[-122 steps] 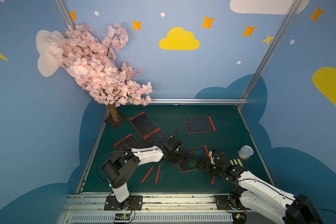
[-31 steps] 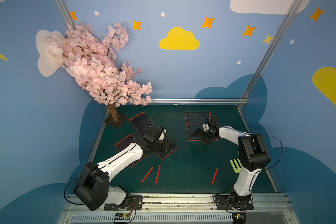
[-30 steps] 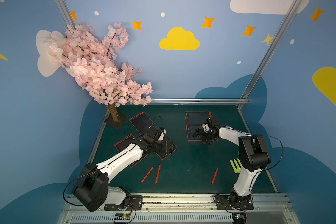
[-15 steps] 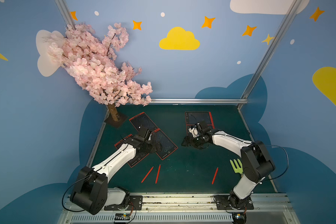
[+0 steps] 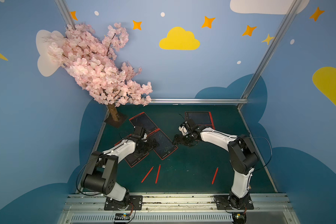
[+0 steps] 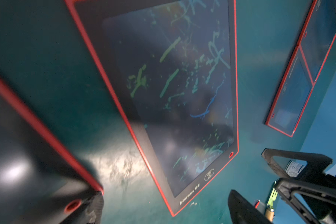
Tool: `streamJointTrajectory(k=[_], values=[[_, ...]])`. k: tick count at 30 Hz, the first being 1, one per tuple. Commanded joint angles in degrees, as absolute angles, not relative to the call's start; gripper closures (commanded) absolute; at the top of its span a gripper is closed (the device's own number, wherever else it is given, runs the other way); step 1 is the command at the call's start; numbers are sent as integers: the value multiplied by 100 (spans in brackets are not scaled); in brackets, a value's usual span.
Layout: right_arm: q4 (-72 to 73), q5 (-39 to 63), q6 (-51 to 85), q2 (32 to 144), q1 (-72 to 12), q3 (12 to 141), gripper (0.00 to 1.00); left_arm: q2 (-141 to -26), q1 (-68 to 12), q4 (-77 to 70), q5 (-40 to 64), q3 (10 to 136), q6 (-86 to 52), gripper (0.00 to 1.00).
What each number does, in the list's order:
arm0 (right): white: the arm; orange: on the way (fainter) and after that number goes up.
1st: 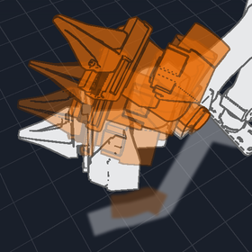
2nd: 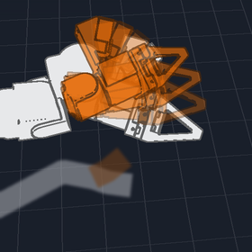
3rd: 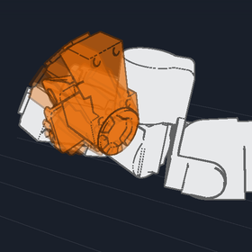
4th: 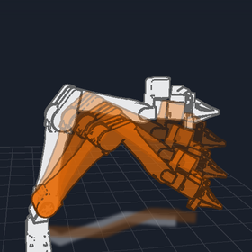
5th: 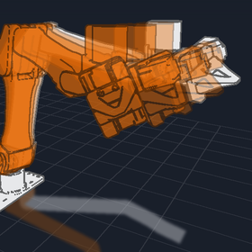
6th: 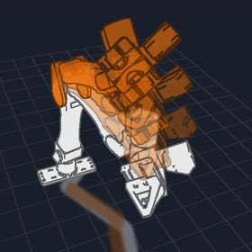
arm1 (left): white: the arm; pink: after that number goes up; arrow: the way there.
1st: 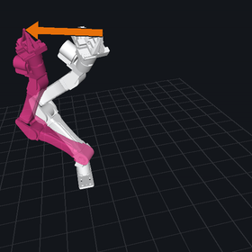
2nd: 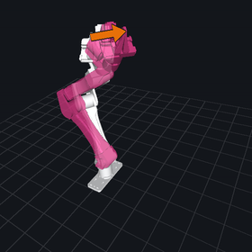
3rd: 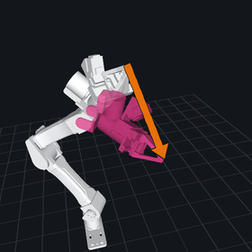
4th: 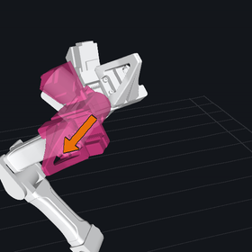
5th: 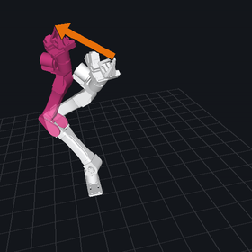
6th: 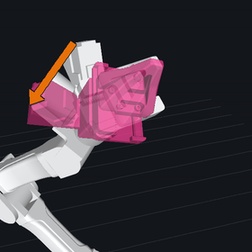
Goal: Place the stylus back onto the writing tablet
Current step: Adjust the writing tablet at the center of the board.
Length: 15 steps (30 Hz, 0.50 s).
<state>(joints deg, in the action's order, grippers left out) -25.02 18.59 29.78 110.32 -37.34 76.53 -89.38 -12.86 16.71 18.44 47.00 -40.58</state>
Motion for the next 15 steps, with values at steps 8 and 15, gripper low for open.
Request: streamJointTrajectory(k=[8, 15], values=[[-2793, 1991, 2893, 11513, -3841, 8188, 9, -9730, -1143, 717, 2275, 4835, -4178, 1], [-2654, 2168, 2908, 11558, -3916, 8044, 9, -10112, -1204, 491, 2443, 4919, -4263, 1]])
